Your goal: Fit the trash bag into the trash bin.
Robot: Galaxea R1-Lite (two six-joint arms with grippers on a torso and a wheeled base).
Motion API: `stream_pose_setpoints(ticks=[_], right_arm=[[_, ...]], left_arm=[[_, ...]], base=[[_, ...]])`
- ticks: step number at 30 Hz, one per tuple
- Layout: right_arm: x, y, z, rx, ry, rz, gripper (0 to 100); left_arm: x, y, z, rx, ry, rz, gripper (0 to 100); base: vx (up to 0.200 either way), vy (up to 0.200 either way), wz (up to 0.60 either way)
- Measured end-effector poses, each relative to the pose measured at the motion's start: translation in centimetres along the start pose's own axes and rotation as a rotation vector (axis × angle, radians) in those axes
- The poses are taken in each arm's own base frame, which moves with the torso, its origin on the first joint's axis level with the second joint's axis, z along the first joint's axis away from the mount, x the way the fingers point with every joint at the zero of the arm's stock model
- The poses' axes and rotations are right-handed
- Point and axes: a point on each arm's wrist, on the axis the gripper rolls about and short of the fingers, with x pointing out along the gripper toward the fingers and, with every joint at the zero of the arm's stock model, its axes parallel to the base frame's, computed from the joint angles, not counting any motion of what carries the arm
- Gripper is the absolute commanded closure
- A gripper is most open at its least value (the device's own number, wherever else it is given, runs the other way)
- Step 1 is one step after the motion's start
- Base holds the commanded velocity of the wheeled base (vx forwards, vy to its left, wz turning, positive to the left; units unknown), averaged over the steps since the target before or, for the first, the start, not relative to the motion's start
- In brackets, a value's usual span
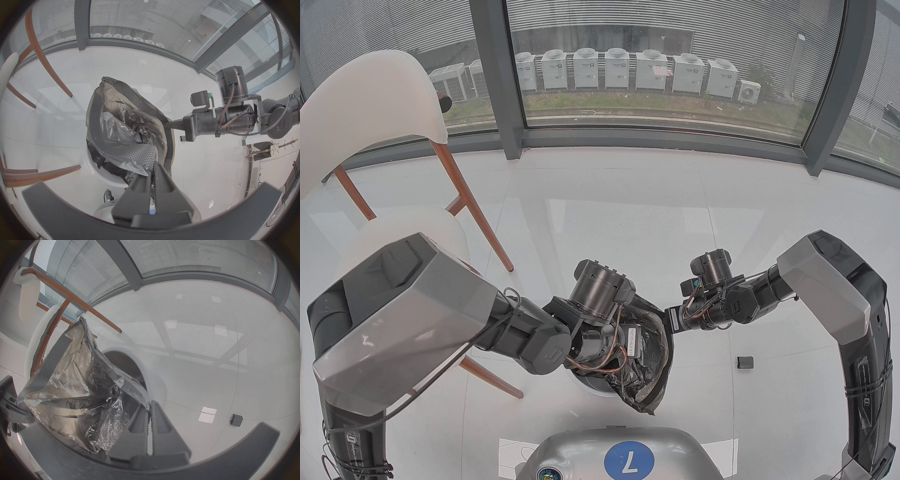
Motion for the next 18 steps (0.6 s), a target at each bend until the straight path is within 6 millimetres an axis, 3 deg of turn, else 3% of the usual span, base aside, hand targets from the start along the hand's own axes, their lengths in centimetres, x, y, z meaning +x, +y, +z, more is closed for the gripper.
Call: stream_pose_setpoints(ticks=[9,18], right_arm=[[-2.1,-0.8,1.2,0.021,-0.040,-0.014,100],[-3.0,-0.6,-0.5,0.023,0.009,-0.018,100]], left_arm=[[-1.0,3.0,0.4,-0.033,0.004,0.059,100],[-1.7,5.3,-0.7,-0.024,0.046,0.114,100]], base=[[0.000,0.000,0.00],[0.000,0.000,0.00]])
